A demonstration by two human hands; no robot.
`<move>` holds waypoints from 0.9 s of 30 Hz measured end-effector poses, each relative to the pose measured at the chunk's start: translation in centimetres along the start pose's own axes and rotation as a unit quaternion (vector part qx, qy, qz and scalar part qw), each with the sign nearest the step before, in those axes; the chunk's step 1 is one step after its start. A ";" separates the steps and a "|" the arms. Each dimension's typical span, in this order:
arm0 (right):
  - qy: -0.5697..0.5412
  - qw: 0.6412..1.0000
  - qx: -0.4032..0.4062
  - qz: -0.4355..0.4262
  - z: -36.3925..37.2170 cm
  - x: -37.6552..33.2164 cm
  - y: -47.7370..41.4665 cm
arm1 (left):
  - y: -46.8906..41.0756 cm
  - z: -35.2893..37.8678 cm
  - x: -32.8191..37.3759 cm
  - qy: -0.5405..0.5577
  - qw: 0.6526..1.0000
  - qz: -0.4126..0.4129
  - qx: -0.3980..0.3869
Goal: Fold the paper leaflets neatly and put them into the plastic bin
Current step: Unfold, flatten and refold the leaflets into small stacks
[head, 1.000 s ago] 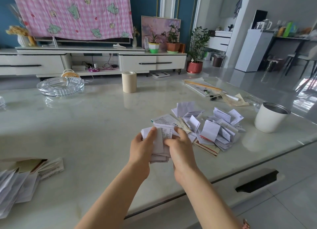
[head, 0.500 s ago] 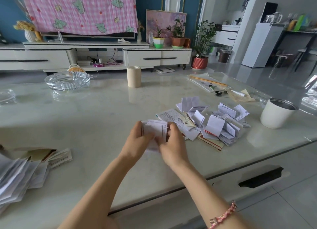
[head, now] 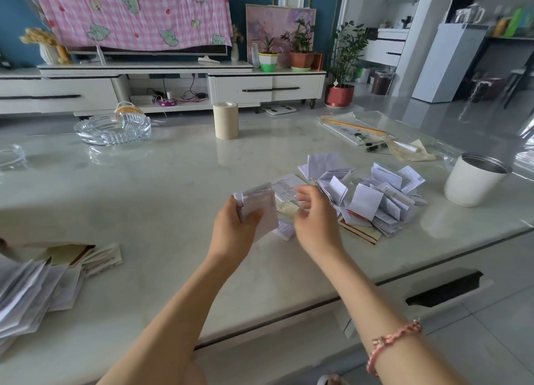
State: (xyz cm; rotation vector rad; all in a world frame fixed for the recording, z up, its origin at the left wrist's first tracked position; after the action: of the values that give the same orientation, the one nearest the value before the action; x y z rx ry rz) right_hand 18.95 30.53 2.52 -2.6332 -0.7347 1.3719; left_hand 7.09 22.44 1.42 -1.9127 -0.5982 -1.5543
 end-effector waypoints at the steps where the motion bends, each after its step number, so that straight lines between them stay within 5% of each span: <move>1: 0.034 0.999 0.003 0.013 -0.2 0.7 -0.6 | -0.1 -0.2 0.2 0.015 1.000 -0.001 0.018; 5: 0.154 0.983 -0.090 0.032 1.0 2.2 -1.3 | -0.1 -0.7 0.3 0.082 0.994 -0.038 0.055; 11: 0.253 0.962 -0.106 0.012 2.2 1.0 -0.9 | 0.1 -0.7 0.5 0.122 0.989 -0.082 0.013; 18: 0.173 0.966 -0.153 0.116 2.8 1.3 -1.1 | 0.1 -0.5 0.1 0.179 0.972 -0.154 -0.011; 27: 0.187 0.964 -0.151 0.112 2.3 1.1 -0.6 | 0.0 -1.0 0.5 0.088 0.996 -0.024 0.018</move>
State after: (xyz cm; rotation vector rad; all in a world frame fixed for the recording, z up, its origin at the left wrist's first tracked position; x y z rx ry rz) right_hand 17.44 31.19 0.52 -3.1684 -0.6520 0.8019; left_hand 6.45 21.75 2.07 -1.7245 -0.5934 -1.7099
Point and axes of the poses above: each hand's wrist, its own y-axis away from the middle knuckle, its own z-axis out of the palm, x = y × z, the point moved 3 cm from there along -y, towards the middle knuckle, and after that the axes turned 5 degrees about y, right-handed, at the moved point
